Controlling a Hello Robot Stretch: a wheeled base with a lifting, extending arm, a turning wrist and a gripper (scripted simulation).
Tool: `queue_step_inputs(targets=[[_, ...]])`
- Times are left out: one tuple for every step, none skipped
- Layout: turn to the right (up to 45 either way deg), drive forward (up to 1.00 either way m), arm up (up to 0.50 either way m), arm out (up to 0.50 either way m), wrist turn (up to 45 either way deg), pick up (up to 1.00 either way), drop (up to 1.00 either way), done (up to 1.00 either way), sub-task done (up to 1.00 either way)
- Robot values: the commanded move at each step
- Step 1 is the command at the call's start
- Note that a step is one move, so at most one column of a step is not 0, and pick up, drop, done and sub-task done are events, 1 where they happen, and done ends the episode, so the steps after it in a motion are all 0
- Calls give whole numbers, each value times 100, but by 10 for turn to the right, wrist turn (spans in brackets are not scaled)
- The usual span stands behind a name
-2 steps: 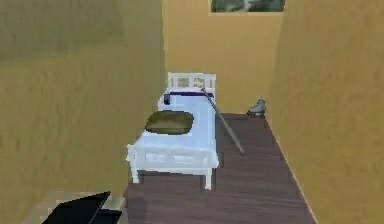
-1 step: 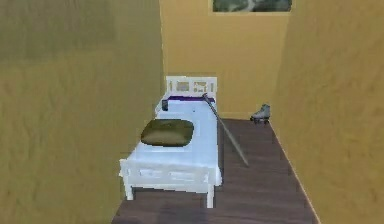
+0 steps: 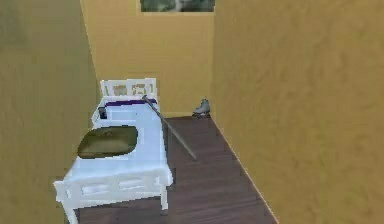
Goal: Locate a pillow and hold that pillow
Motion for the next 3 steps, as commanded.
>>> queue_step_inputs(targets=[[0, 90, 0, 0, 0, 0, 0, 0, 0], [-450, 0, 0, 0, 0, 0, 0, 0, 0], [-450, 0, 0, 0, 0, 0, 0, 0, 0]])
